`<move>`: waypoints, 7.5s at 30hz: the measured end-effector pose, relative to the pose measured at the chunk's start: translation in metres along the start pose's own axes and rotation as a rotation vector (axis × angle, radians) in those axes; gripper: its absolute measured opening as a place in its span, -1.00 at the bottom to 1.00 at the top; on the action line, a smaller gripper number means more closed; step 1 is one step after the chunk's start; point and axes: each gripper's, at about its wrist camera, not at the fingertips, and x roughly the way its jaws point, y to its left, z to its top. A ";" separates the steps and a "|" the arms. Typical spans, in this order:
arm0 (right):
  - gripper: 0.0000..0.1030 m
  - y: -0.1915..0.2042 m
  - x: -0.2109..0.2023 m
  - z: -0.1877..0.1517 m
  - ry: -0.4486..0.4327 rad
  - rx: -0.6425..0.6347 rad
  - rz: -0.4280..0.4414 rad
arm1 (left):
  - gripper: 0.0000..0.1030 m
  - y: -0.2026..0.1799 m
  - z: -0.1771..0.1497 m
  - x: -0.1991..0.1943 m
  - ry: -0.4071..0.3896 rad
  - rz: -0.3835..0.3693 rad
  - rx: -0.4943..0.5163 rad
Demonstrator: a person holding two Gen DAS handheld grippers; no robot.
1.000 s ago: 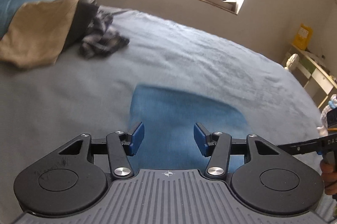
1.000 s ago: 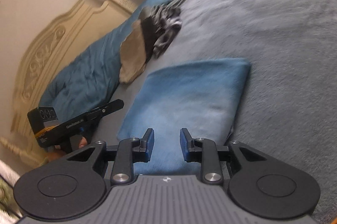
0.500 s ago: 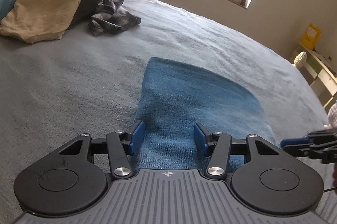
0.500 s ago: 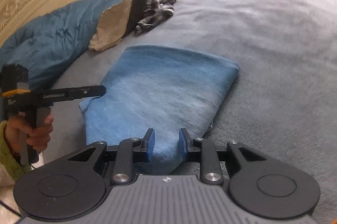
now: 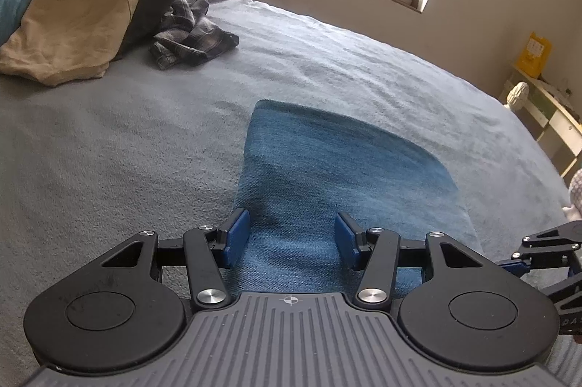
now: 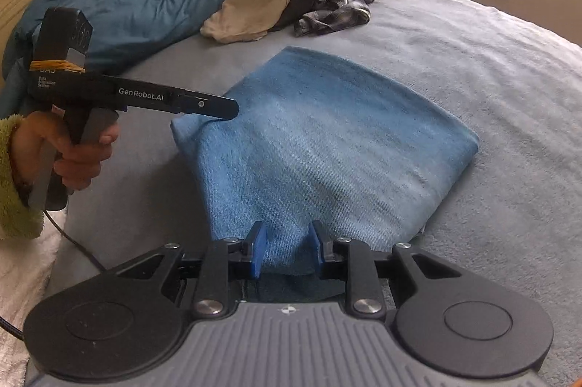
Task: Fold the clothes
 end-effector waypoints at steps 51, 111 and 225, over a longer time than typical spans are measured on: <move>-0.44 0.009 -0.004 -0.014 -0.071 -0.005 -0.052 | -0.46 -0.077 -0.022 -0.029 -0.030 0.098 0.169; -0.40 0.010 -0.003 -0.020 -0.102 0.044 -0.042 | -0.64 -0.094 -0.034 0.000 0.036 0.006 0.251; -0.22 -0.038 -0.015 0.021 -0.058 0.397 -0.138 | -0.47 -0.084 -0.056 -0.015 0.029 -0.079 0.197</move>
